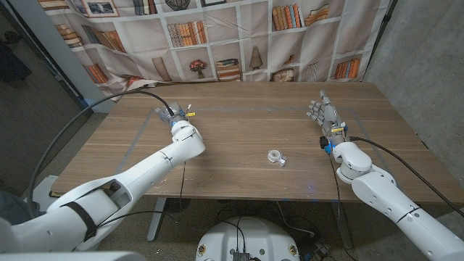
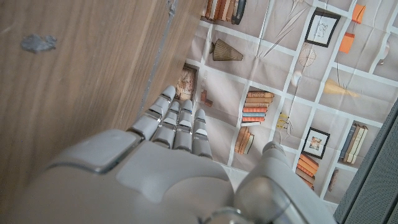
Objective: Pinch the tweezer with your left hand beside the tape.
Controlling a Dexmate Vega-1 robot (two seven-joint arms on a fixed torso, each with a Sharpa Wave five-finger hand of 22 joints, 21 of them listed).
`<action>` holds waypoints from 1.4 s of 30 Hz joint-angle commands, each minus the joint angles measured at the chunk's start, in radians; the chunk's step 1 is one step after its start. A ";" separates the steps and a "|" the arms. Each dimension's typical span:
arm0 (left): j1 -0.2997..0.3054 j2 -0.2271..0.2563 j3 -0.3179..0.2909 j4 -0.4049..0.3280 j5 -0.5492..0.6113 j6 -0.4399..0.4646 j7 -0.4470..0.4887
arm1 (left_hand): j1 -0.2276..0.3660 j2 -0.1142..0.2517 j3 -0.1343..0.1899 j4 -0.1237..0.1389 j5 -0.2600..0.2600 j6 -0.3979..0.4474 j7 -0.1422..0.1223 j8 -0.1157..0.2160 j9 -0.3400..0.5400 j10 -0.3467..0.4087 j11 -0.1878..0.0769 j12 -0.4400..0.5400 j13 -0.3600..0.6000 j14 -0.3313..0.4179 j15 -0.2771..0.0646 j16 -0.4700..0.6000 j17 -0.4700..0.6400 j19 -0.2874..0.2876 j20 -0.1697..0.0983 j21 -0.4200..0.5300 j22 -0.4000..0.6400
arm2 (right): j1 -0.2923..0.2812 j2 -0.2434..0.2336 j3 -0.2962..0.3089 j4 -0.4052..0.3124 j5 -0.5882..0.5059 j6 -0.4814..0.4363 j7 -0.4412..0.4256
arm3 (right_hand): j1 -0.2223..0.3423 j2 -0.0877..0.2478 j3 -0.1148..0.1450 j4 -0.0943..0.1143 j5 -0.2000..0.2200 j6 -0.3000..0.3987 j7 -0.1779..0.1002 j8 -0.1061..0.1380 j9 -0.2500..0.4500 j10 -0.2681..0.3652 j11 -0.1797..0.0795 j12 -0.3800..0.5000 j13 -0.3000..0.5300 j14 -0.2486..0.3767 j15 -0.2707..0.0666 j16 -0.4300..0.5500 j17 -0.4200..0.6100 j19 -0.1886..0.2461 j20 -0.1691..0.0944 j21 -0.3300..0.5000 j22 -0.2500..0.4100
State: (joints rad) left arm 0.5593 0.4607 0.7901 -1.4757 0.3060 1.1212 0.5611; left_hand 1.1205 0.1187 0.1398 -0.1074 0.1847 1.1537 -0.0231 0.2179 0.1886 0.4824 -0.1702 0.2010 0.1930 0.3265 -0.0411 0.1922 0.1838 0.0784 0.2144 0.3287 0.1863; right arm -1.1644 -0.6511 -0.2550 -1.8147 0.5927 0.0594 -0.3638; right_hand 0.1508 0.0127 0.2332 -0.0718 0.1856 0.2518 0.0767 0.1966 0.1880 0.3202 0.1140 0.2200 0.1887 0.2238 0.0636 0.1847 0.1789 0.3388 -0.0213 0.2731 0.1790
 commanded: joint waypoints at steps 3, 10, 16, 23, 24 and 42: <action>-0.008 -0.004 0.018 0.021 -0.003 0.008 -0.018 | 0.004 -0.002 0.009 0.000 -0.001 -0.007 -0.002 -0.001 0.004 -0.003 0.001 -0.004 0.003 -0.004 -0.050 0.000 0.003 0.003 0.001 -0.002 0.002 | 0.002 0.001 -0.003 0.003 0.004 -0.006 0.000 | 0.001 0.006 0.003 -0.007 -0.003 0.006 0.000 -0.001 0.002 0.010 0.000 0.000 0.001 0.009 0.002 -0.001 0.005 0.009 -0.003 -0.005 0.004; -0.021 -0.005 0.044 0.032 0.011 0.010 -0.026 | 0.003 -0.003 0.011 0.000 0.000 -0.015 -0.006 -0.003 0.004 -0.005 0.003 -0.004 0.003 -0.007 -0.049 0.000 0.003 0.003 0.001 -0.004 0.002 | 0.004 0.002 -0.005 0.004 0.003 -0.008 -0.002 | 0.001 0.007 0.002 -0.007 -0.003 0.006 0.000 -0.001 0.002 0.010 -0.001 0.000 0.001 0.009 0.002 -0.001 0.005 0.009 -0.002 -0.006 0.004; -0.033 0.000 0.065 0.038 0.018 0.016 -0.047 | 0.001 -0.004 0.012 0.001 0.000 -0.023 -0.008 -0.006 0.005 -0.010 0.002 -0.005 0.004 -0.012 -0.048 -0.002 0.004 0.002 0.001 -0.007 0.002 | 0.004 0.006 -0.006 0.007 0.002 -0.004 -0.004 | 0.001 0.007 0.002 -0.008 -0.003 0.006 0.000 -0.001 0.002 0.010 -0.001 -0.001 0.001 0.010 0.003 -0.001 0.005 0.010 -0.002 -0.007 0.004; -0.045 -0.003 0.081 0.052 0.022 0.027 -0.066 | -0.004 -0.009 0.012 0.001 0.000 -0.047 -0.015 -0.013 0.005 -0.025 -0.001 -0.009 0.004 -0.021 -0.044 -0.004 0.004 -0.002 0.002 -0.012 0.002 | 0.005 0.005 -0.008 0.006 0.003 -0.009 -0.005 | 0.001 0.008 0.002 -0.008 -0.003 0.007 0.000 0.000 0.002 0.009 -0.003 -0.001 0.001 0.009 0.002 -0.001 0.005 0.010 -0.002 -0.008 0.004; -0.047 -0.005 0.083 0.056 0.022 0.030 -0.068 | -0.005 -0.009 0.012 0.001 0.000 -0.055 -0.016 -0.015 0.005 -0.026 0.004 -0.009 0.004 -0.023 -0.043 -0.004 0.004 -0.003 0.002 -0.013 0.002 | 0.006 0.005 -0.008 0.006 0.003 -0.010 -0.004 | 0.001 0.008 0.002 -0.008 -0.003 0.007 0.000 -0.001 0.002 0.009 -0.002 -0.001 0.001 0.009 0.002 -0.001 0.005 0.010 -0.003 -0.008 0.005; -0.065 0.013 0.108 0.035 0.030 0.053 -0.110 | -0.033 -0.025 0.009 0.009 0.005 -0.192 -0.025 -0.041 0.004 -0.075 0.023 -0.010 0.006 -0.053 -0.025 -0.004 0.007 -0.022 0.001 -0.034 0.004 | 0.021 0.009 -0.017 0.020 0.006 -0.010 0.008 | 0.001 0.008 0.001 -0.009 -0.003 0.007 0.000 -0.001 0.002 0.010 -0.003 -0.001 0.001 0.009 0.002 -0.001 0.005 0.012 -0.003 -0.011 0.005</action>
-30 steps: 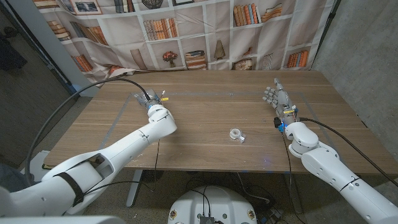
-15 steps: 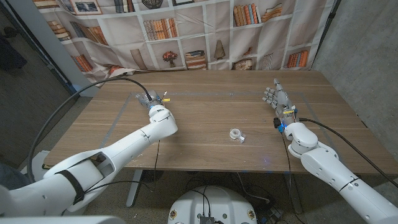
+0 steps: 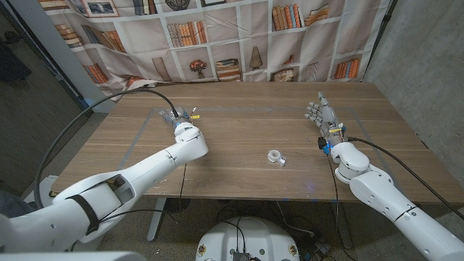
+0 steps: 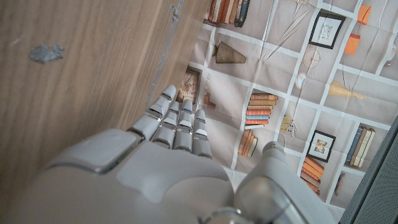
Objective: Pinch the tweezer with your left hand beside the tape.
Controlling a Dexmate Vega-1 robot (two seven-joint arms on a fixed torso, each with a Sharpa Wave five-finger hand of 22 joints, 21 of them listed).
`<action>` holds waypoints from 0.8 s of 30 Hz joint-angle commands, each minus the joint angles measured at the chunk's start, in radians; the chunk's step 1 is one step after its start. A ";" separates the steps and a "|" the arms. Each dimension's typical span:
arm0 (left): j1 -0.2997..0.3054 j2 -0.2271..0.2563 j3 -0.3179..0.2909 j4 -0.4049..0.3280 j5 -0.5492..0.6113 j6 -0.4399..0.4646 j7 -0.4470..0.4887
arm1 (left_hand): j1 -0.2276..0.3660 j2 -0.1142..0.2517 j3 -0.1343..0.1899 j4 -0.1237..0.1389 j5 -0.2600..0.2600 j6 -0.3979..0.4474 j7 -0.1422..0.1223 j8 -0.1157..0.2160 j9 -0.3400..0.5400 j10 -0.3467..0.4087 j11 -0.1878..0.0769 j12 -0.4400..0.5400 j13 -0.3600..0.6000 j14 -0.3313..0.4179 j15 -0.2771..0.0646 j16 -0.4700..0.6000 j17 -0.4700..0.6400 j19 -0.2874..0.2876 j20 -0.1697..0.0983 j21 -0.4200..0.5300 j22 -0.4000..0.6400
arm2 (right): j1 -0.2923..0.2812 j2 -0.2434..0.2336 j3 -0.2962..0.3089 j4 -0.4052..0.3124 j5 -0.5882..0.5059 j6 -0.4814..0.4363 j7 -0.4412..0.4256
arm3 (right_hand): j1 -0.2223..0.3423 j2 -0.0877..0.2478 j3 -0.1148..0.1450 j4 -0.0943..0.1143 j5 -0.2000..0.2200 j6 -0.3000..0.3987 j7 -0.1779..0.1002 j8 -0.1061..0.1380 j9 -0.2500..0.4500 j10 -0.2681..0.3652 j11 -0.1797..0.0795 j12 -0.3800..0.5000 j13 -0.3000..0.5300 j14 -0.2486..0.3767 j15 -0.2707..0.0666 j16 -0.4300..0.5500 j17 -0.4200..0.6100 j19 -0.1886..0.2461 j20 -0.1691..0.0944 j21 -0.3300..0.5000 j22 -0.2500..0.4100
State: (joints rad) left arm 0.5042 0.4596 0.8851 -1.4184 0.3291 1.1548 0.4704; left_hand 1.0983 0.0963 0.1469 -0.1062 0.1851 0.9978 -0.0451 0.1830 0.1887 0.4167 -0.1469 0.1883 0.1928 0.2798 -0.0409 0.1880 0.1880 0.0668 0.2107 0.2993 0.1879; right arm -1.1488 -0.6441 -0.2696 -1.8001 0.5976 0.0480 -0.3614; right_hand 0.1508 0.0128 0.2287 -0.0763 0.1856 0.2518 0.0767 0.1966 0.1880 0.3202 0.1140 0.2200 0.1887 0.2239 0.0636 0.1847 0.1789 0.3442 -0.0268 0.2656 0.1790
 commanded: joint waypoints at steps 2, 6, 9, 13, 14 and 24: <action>-0.009 0.016 0.007 -0.033 0.009 0.027 -0.014 | -0.014 -0.003 0.002 0.009 0.005 -0.041 -0.005 -0.004 0.004 -0.014 0.009 0.003 0.006 -0.006 -0.025 0.001 0.003 -0.011 0.005 -0.006 0.002 | 0.005 0.003 -0.002 0.007 0.000 0.005 0.006 | 0.001 0.009 0.006 -0.005 -0.003 0.007 0.000 -0.001 0.002 0.010 -0.002 -0.001 0.001 0.009 0.002 -0.001 0.005 0.007 0.002 -0.004 0.005; -0.001 0.030 -0.003 -0.073 0.015 0.038 -0.011 | -0.016 -0.001 0.003 0.010 0.005 -0.042 -0.005 0.001 0.004 -0.004 0.010 0.008 0.006 -0.002 -0.024 0.004 0.003 -0.011 0.005 -0.007 0.003 | 0.004 0.004 -0.001 0.008 0.000 0.009 0.005 | 0.001 0.009 0.006 -0.005 -0.003 0.007 0.000 -0.001 0.002 0.010 -0.002 -0.001 0.001 0.010 0.002 -0.001 0.005 0.007 0.003 -0.005 0.005; 0.000 0.044 -0.003 -0.102 0.019 0.044 -0.015 | -0.017 0.000 0.004 0.011 0.006 -0.044 -0.008 0.002 0.005 0.002 0.014 0.011 0.006 0.001 -0.024 0.005 0.003 -0.010 0.005 -0.007 0.003 | 0.004 0.004 -0.001 0.010 -0.001 0.013 0.007 | 0.001 0.009 0.006 -0.005 -0.003 0.007 0.000 -0.001 0.002 0.010 -0.001 -0.001 0.001 0.010 0.003 -0.001 0.005 0.007 0.003 -0.005 0.005; 0.007 0.059 -0.009 -0.140 0.025 0.050 -0.015 | -0.020 0.001 0.004 0.012 0.006 -0.036 -0.009 0.008 0.005 0.006 0.015 0.013 0.006 0.005 -0.024 0.007 0.003 -0.009 0.005 -0.008 0.003 | 0.008 0.007 -0.003 0.016 -0.003 0.021 0.012 | 0.001 0.009 0.005 -0.005 -0.003 0.007 -0.001 -0.001 0.002 0.011 -0.001 -0.001 0.001 0.009 0.003 -0.002 0.005 0.008 0.003 -0.006 0.005; 0.011 0.063 -0.014 -0.152 0.025 0.049 -0.013 | -0.020 0.001 0.004 0.012 0.006 -0.034 -0.008 0.010 0.005 0.006 0.014 0.013 0.006 0.005 -0.024 0.007 0.003 -0.008 0.005 -0.008 0.003 | 0.008 0.007 -0.004 0.017 -0.004 0.022 0.013 | 0.001 0.009 0.005 -0.006 -0.003 0.007 -0.001 -0.001 0.002 0.010 -0.001 -0.001 0.001 0.010 0.003 -0.002 0.005 0.008 0.003 -0.006 0.005; 0.117 0.108 -0.150 -0.330 -0.001 -0.030 0.047 | -0.074 0.017 0.009 0.041 0.002 -0.060 0.009 0.023 0.006 0.187 -0.016 0.055 0.007 0.141 -0.033 0.043 0.000 0.095 -0.047 0.021 0.004 | 0.018 0.020 -0.015 0.039 -0.009 0.052 0.033 | 0.001 0.009 0.005 -0.006 -0.003 0.007 -0.001 -0.001 0.002 0.009 -0.002 -0.002 0.001 0.010 0.003 -0.002 0.004 0.008 0.004 -0.008 0.005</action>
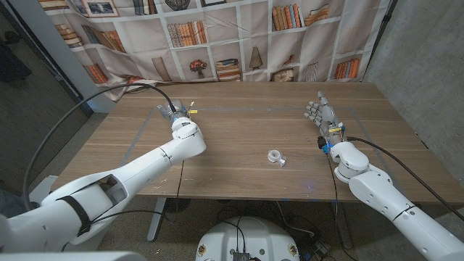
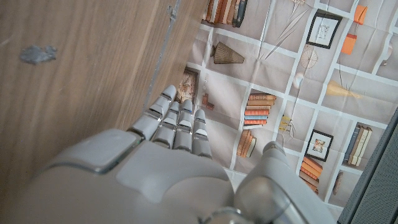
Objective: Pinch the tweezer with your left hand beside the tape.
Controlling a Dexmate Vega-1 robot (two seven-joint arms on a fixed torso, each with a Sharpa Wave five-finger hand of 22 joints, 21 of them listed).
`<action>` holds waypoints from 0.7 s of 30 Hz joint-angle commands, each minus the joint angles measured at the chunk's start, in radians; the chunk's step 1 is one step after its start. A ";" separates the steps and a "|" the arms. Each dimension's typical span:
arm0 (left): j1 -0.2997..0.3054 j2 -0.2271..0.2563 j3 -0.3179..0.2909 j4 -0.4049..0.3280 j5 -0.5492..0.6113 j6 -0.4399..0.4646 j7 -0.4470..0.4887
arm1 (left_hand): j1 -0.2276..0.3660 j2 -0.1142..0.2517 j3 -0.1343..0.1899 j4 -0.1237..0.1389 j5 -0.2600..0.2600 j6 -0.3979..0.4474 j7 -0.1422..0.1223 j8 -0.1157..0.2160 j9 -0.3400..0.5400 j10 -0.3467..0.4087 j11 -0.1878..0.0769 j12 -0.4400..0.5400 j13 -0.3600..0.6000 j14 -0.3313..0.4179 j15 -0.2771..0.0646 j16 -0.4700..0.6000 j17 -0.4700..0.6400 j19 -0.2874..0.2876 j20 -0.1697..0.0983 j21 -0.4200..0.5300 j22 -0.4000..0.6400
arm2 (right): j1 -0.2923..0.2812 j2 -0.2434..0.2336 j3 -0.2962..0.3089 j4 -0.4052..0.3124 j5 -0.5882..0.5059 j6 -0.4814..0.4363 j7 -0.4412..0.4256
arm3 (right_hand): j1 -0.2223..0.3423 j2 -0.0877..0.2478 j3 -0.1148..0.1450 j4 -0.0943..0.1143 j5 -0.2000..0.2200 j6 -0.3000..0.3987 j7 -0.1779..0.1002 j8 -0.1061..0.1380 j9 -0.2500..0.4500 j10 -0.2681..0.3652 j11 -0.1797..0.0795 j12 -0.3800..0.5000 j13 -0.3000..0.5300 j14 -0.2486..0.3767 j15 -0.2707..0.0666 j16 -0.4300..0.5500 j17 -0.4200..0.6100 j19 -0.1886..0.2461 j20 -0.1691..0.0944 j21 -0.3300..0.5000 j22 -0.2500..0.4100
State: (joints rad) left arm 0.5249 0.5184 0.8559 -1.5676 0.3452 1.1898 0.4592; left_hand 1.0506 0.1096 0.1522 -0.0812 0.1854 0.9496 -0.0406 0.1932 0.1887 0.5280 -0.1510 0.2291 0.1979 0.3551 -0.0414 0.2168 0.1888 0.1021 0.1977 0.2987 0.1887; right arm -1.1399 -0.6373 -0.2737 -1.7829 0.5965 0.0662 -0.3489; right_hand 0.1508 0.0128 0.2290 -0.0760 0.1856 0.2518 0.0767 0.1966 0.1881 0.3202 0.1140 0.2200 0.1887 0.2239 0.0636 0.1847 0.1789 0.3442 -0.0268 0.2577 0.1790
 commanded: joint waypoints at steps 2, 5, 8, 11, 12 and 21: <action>0.125 0.055 -0.156 -0.214 -0.025 -0.098 0.077 | -0.035 0.004 0.004 0.020 0.001 -0.010 0.006 0.016 0.005 0.106 -0.016 0.017 0.001 0.095 -0.028 0.019 -0.002 0.088 -0.048 0.030 0.003 | 0.010 0.016 -0.014 0.026 -0.010 0.042 0.026 | 0.001 0.009 0.004 -0.007 -0.003 0.006 -0.001 -0.001 0.002 0.009 -0.002 -0.002 0.001 0.010 0.003 -0.002 0.004 0.008 0.003 0.000 0.005; 0.161 0.058 -0.197 -0.251 -0.032 -0.144 0.106 | -0.064 0.015 0.003 0.040 -0.002 -0.022 0.020 0.015 0.005 0.139 0.005 0.017 0.001 0.139 -0.022 0.025 -0.002 0.138 -0.065 0.048 0.004 | 0.009 0.022 -0.016 0.033 -0.010 0.054 0.030 | 0.001 0.009 0.004 -0.007 -0.003 0.006 -0.001 -0.001 0.002 0.009 -0.003 -0.002 0.001 0.010 0.004 -0.002 0.004 0.009 0.003 -0.001 0.005; 0.199 0.058 -0.243 -0.271 -0.042 -0.220 0.143 | -0.097 0.018 -0.002 0.060 -0.007 -0.066 0.006 0.005 0.006 0.169 0.027 0.013 0.001 0.164 -0.024 0.022 -0.003 0.167 -0.089 0.058 0.004 | 0.008 0.023 -0.018 0.035 -0.013 0.062 0.033 | 0.001 0.009 0.004 -0.007 -0.003 0.006 -0.002 -0.001 0.002 0.010 -0.003 -0.001 0.001 0.010 0.004 -0.002 0.004 0.009 0.003 -0.001 0.005; 0.257 0.075 -0.322 -0.296 -0.109 -0.376 0.141 | -0.159 0.027 -0.016 0.101 -0.008 -0.126 0.009 -0.008 0.006 0.184 0.041 0.004 0.001 0.195 -0.013 0.019 -0.003 0.192 -0.108 0.065 0.004 | 0.005 0.026 -0.017 0.038 -0.014 0.072 0.034 | 0.001 0.009 0.004 -0.008 -0.003 0.006 -0.002 -0.001 0.002 0.011 -0.002 -0.001 0.001 0.011 0.003 -0.002 0.004 0.009 0.003 -0.002 0.005; 0.283 0.082 -0.363 -0.301 -0.156 -0.456 0.126 | -0.171 0.031 -0.018 0.110 -0.009 -0.138 0.011 -0.010 0.006 0.185 0.044 0.002 0.000 0.197 -0.011 0.018 -0.002 0.195 -0.111 0.066 0.004 | 0.004 0.027 -0.016 0.038 -0.014 0.076 0.034 | 0.001 0.009 0.004 -0.008 -0.003 0.006 -0.002 -0.001 0.002 0.010 -0.002 -0.001 0.001 0.010 0.003 -0.002 0.004 0.010 0.003 -0.002 0.005; 0.368 0.111 -0.536 -0.274 -0.458 -0.836 -0.062 | -0.309 0.044 -0.053 0.207 -0.010 -0.200 0.073 0.000 0.009 0.159 0.135 -0.024 0.001 0.219 0.056 -0.003 -0.001 0.275 -0.099 0.092 0.002 | -0.005 0.030 -0.012 0.047 -0.014 0.105 0.047 | 0.001 0.009 0.003 -0.008 -0.003 0.007 -0.002 -0.001 0.002 0.010 -0.002 -0.001 0.001 0.010 0.002 -0.002 0.004 0.010 0.003 -0.003 0.005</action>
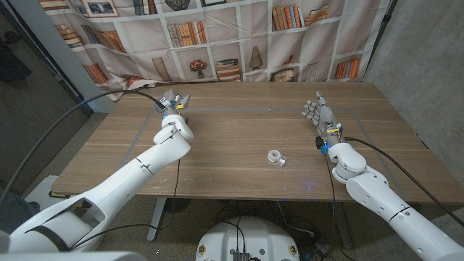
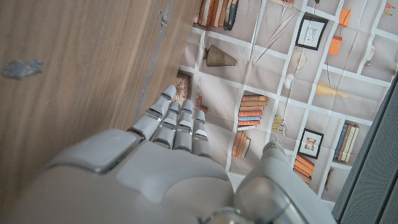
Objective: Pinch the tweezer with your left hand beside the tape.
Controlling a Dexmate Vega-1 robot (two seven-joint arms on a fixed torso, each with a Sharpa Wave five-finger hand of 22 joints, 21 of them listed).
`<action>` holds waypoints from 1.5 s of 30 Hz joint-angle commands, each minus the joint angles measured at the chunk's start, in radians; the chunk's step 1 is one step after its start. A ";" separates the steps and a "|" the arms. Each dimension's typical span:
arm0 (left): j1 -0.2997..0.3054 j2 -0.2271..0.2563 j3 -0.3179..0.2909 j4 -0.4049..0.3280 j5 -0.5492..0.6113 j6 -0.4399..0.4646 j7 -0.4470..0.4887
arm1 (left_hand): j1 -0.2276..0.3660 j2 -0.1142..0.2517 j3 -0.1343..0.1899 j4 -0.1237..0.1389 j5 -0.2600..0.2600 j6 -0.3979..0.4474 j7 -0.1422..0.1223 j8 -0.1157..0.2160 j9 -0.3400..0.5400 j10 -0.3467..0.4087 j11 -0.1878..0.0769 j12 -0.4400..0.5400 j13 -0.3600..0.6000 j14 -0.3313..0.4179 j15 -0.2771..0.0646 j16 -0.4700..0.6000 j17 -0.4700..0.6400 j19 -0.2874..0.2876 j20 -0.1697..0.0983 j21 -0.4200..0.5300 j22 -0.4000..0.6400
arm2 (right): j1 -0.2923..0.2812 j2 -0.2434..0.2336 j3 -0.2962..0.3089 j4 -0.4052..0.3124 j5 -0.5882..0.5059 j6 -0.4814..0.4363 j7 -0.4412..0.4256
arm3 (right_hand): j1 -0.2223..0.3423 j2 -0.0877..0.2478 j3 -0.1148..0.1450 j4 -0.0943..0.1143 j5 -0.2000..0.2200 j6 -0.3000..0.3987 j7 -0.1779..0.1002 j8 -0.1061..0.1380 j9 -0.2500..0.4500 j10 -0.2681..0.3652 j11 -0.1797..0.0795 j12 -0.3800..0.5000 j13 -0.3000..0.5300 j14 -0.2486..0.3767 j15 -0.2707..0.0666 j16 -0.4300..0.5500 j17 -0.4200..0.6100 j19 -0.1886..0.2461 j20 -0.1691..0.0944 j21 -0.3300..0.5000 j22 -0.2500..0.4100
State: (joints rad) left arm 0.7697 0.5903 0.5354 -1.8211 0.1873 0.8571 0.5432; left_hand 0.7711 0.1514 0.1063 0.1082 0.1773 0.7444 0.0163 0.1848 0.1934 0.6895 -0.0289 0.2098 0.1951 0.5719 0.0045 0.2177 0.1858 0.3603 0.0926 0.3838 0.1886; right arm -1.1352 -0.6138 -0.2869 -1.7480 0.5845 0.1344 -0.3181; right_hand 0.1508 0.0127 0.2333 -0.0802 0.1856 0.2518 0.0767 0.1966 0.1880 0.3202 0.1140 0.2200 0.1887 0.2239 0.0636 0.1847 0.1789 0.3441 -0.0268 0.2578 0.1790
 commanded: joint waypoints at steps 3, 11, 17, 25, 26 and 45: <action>0.125 0.048 -0.244 0.049 -0.413 -0.672 -0.264 | -0.048 0.000 -0.014 0.029 -0.001 0.003 0.027 0.009 0.004 -0.006 0.023 -0.007 0.004 0.002 0.015 -0.006 0.003 0.025 0.007 0.010 0.002 | -0.011 0.005 0.002 0.012 -0.001 0.040 0.020 | 0.001 0.009 -0.001 -0.004 -0.003 0.007 -0.003 -0.001 0.002 0.010 -0.003 -0.001 0.001 0.010 0.002 -0.002 0.004 0.011 0.002 -0.003 0.005; 0.102 0.055 -0.238 0.183 -0.581 -0.926 -0.474 | -0.142 -0.029 -0.062 0.057 0.005 -0.099 0.036 -0.008 0.004 -0.053 0.063 -0.019 0.005 -0.037 0.026 -0.027 0.005 0.027 0.007 0.005 0.001 | -0.013 0.000 0.006 0.014 0.006 0.043 0.030 | 0.001 0.008 -0.002 -0.005 -0.003 0.006 -0.002 -0.001 0.002 0.010 -0.002 -0.002 0.001 0.011 0.002 -0.002 0.004 0.012 0.001 -0.004 0.005; 0.093 0.050 -0.228 0.241 -0.657 -1.028 -0.560 | -0.231 -0.061 -0.119 0.054 0.018 -0.280 0.042 -0.017 0.003 -0.171 0.084 -0.031 0.005 -0.144 0.036 -0.041 0.006 -0.044 0.025 -0.036 0.000 | -0.004 0.004 0.002 0.034 0.014 0.050 0.050 | 0.001 0.008 -0.002 -0.005 -0.003 0.006 -0.003 -0.001 0.002 0.010 -0.003 -0.002 0.001 0.011 0.001 -0.002 0.004 0.013 0.001 -0.005 0.005; 0.109 0.045 -0.224 0.266 -0.697 -1.076 -0.556 | -0.301 -0.094 -0.173 0.051 0.035 -0.409 0.032 -0.012 0.002 -0.276 0.095 -0.031 0.003 -0.239 0.043 -0.041 0.006 -0.103 0.024 -0.072 -0.001 | 0.021 0.009 -0.011 0.061 0.014 0.058 0.078 | 0.001 0.008 -0.003 -0.006 -0.003 0.006 -0.003 -0.001 0.002 0.010 -0.001 -0.002 0.001 0.011 0.002 -0.002 0.004 0.013 0.002 -0.006 0.005; 0.111 0.046 -0.223 0.268 -0.706 -1.072 -0.557 | -0.306 -0.096 -0.178 0.051 0.037 -0.412 0.034 -0.009 0.002 -0.286 0.097 -0.031 0.003 -0.248 0.040 -0.042 0.006 -0.112 0.022 -0.077 -0.001 | 0.023 0.007 -0.012 0.060 0.015 0.056 0.081 | 0.001 0.008 -0.003 -0.006 -0.003 0.006 -0.003 -0.001 0.002 0.009 -0.001 -0.002 0.001 0.011 0.002 -0.002 0.004 0.013 0.001 -0.006 0.005; 0.125 0.042 -0.206 0.301 -0.796 -1.072 -0.584 | -0.398 -0.123 -0.264 0.044 0.082 -0.605 0.031 -0.007 -0.004 -0.500 0.093 -0.031 -0.002 -0.461 0.056 -0.044 0.003 -0.319 -0.015 -0.182 -0.004 | 0.062 -0.025 -0.021 0.034 -0.021 0.064 0.124 | -0.004 0.005 -0.007 -0.005 -0.003 0.007 0.002 -0.002 0.001 0.006 0.002 -0.003 0.001 0.004 0.001 -0.004 0.005 0.011 0.003 -0.011 0.005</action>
State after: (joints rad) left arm 0.8820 0.6258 0.3186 -1.5243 -0.5659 -0.1963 -0.0215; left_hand 0.3733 0.0317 -0.1490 0.1533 0.2517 0.1479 0.0467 0.1742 0.1905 0.1950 0.0645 0.1806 0.1905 0.1172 0.0609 0.1763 0.1858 0.0512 0.0767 0.2066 0.1812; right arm -1.1004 -0.6183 -0.3013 -1.7135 0.5740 0.2035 -0.2326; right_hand 0.1508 0.0127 0.2291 -0.0843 0.1856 0.2574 0.0823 0.1966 0.1859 0.3202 0.1140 0.2200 0.1887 0.2239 0.0636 0.1847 0.1789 0.3441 -0.0268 0.2509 0.1790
